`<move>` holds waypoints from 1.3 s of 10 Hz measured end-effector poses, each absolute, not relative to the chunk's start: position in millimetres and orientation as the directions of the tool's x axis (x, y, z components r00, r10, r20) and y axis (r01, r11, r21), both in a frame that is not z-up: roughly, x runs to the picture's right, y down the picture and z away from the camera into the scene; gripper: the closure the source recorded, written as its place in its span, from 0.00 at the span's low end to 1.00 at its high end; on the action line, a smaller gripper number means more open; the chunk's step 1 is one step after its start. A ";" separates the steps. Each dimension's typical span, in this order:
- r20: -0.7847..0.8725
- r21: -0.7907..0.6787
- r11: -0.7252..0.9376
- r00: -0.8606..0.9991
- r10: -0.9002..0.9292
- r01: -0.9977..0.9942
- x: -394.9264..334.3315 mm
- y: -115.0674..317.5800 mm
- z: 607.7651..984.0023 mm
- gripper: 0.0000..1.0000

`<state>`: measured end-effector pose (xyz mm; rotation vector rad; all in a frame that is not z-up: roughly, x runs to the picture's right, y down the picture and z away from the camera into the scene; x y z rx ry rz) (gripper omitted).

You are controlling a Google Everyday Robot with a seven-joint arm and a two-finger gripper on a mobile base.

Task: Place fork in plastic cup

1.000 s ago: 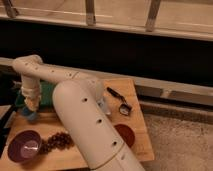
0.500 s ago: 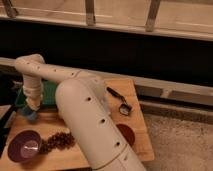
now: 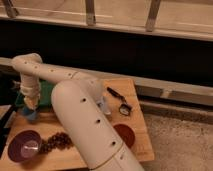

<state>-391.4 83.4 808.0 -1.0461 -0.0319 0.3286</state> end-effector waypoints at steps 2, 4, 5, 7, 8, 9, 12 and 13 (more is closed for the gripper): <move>-0.119 -0.858 0.456 0.956 0.270 -0.236 -398.3 85.2 808.5 1.00; -0.114 -0.866 0.447 0.959 0.260 -0.224 -401.3 88.8 811.0 1.00; -0.114 -0.869 0.443 0.960 0.257 -0.222 -401.5 89.6 812.0 1.00; -0.112 -0.874 0.436 0.962 0.249 -0.215 -403.5 92.1 812.5 0.86; -0.112 -0.875 0.434 0.962 0.247 -0.214 -403.9 92.9 812.4 0.78; -0.112 -0.875 0.435 0.963 0.246 -0.213 -404.2 92.8 811.7 0.67; -0.116 -0.871 0.441 0.962 0.248 -0.219 -401.1 89.2 809.3 0.43; -0.117 -0.869 0.443 0.961 0.252 -0.221 -400.9 88.3 809.0 0.33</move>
